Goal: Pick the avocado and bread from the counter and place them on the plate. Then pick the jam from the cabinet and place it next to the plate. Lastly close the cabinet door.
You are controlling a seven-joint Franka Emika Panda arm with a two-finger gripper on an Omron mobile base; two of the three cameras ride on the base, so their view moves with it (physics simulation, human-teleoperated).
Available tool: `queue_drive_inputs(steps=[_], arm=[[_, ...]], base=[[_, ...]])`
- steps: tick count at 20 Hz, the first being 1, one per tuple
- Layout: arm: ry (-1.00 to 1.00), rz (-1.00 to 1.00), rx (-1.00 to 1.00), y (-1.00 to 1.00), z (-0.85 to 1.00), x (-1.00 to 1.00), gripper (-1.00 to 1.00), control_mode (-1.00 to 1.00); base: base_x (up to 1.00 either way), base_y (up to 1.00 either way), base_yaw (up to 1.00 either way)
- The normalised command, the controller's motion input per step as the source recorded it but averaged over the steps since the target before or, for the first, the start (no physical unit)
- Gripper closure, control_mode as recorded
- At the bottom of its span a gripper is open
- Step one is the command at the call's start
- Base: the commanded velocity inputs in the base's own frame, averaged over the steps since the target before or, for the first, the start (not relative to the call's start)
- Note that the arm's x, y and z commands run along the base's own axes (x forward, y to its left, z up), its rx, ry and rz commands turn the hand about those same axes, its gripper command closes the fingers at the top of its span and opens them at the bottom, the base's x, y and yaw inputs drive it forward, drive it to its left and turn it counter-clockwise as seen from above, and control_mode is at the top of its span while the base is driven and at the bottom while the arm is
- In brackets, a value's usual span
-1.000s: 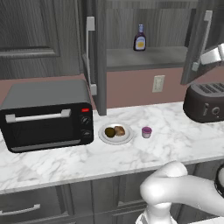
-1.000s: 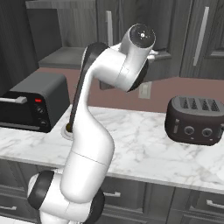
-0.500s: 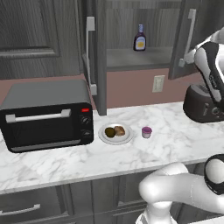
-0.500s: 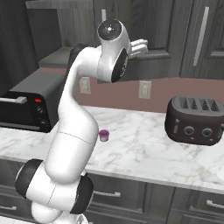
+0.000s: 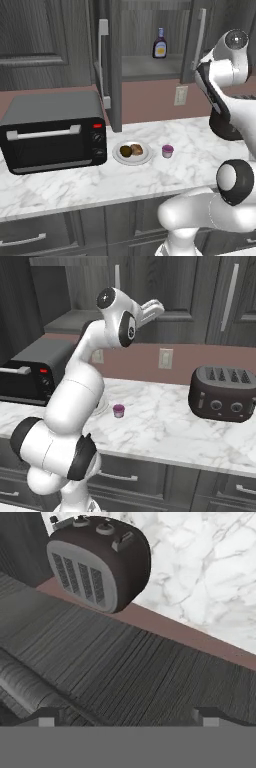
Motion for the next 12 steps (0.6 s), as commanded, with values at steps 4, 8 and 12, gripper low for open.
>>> queue_drive_inputs(steps=[4, 8, 12], arm=[[-0.03, -0.19, -0.15, 0.00, -0.15, 0.64, -1.00, -1.00], [-0.04, -0.19, -0.08, 0.00, 0.00, 0.54, -1.00, -1.00], [-0.02, -0.16, -0.01, -0.01, 0.00, 0.52, -1.00, -1.00]], base=[[0.00, 0.00, 0.00], [0.00, 0.00, 0.00], [0.00, 0.00, 0.00]])
